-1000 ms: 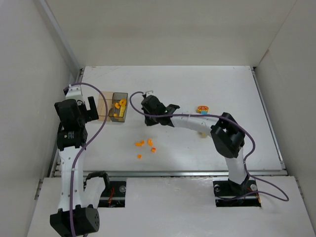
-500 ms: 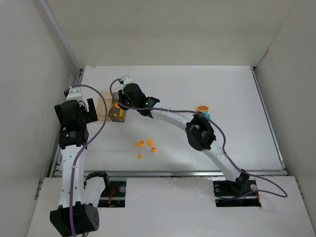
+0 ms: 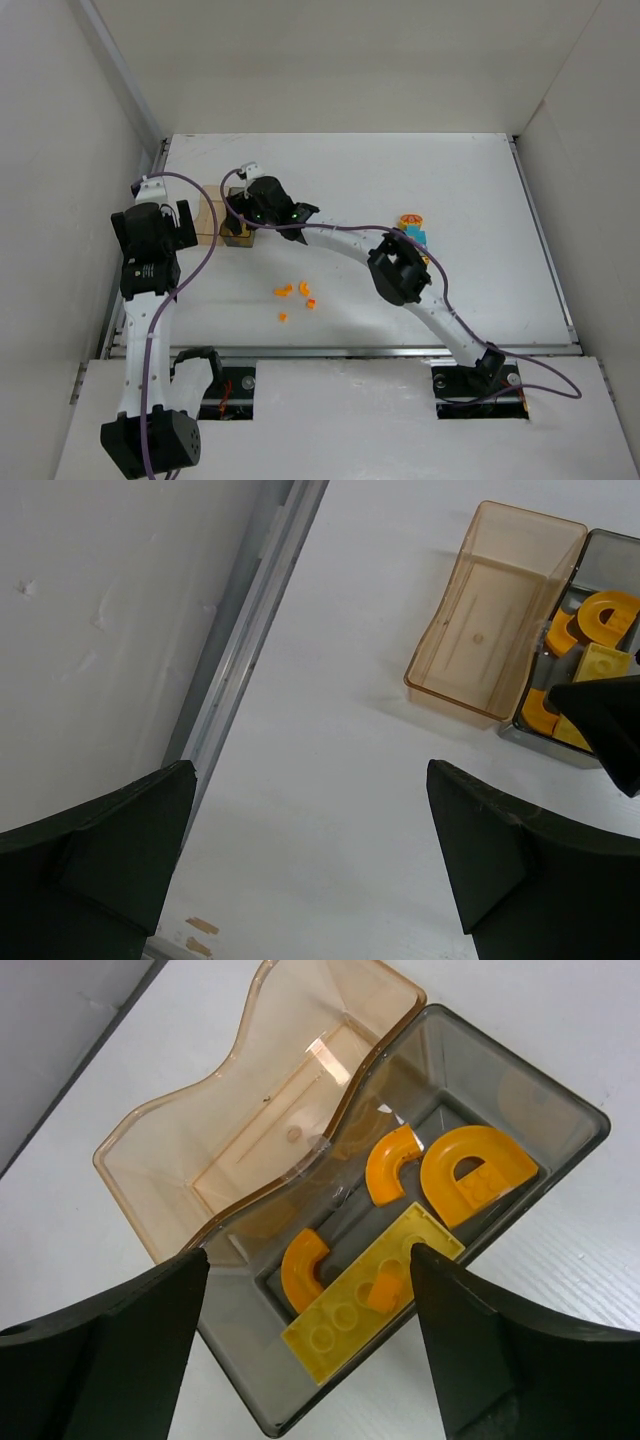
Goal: Sort the legos into containers by color
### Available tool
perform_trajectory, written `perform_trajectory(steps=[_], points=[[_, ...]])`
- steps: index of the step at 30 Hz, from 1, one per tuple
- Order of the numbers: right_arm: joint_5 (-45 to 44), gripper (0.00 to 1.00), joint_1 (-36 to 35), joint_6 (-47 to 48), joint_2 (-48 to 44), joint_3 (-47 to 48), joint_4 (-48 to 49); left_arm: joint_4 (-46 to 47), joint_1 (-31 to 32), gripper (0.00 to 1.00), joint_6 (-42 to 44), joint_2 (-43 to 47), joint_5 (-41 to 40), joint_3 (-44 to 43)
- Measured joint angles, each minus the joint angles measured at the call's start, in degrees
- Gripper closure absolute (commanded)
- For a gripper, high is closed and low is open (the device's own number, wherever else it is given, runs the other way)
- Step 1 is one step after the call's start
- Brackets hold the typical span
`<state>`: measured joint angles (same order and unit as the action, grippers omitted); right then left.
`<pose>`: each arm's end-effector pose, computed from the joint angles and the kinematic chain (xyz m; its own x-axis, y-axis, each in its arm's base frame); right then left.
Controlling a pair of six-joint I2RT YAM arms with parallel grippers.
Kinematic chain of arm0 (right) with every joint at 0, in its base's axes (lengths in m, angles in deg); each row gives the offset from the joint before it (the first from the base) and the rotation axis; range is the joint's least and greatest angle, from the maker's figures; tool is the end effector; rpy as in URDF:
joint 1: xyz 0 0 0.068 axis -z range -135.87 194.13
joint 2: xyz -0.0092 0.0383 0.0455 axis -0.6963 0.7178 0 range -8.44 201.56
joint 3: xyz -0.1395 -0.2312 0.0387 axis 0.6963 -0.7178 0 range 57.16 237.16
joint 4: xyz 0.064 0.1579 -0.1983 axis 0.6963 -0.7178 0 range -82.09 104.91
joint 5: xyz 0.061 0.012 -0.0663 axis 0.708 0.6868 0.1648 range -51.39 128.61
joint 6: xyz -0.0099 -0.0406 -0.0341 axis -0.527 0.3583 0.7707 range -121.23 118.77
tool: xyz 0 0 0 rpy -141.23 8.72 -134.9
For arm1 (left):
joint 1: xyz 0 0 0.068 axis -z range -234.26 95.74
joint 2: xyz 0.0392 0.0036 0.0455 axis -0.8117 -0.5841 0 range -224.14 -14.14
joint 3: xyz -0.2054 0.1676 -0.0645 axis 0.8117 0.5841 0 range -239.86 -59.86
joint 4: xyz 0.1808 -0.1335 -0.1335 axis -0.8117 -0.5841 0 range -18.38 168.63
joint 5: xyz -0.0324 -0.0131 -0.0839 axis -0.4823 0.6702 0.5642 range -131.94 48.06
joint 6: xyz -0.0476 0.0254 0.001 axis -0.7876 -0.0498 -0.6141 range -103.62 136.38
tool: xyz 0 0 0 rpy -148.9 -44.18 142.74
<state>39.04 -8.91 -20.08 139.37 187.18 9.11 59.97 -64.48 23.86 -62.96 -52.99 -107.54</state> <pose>0.3579 0.4759 0.1926 -0.4873 -0.1101 -0.8663 -0.6822 0.6672 0.2989 0.1904 0.0412 0.3304 -0.3763 0.0620 -0.9244 -0.3051 0.9338 0.1868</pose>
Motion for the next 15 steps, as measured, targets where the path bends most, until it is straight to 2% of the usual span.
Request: perform_trajectory(steps=[3,7,15], points=[[-0.1,0.00,0.0,0.3,-0.4,-0.5,0.4,0.0,0.0,0.00,0.1,0.0,-0.1,0.0],[-0.9,0.00,0.0,1.1,-5.4,-7.1,0.5,0.0,0.0,0.00,0.2,0.3,-0.9,0.1],[-4.1,0.00,0.0,2.2,-30.0,-31.8,-0.7,0.2,0.0,0.00,0.1,1.8,-2.5,0.1]])
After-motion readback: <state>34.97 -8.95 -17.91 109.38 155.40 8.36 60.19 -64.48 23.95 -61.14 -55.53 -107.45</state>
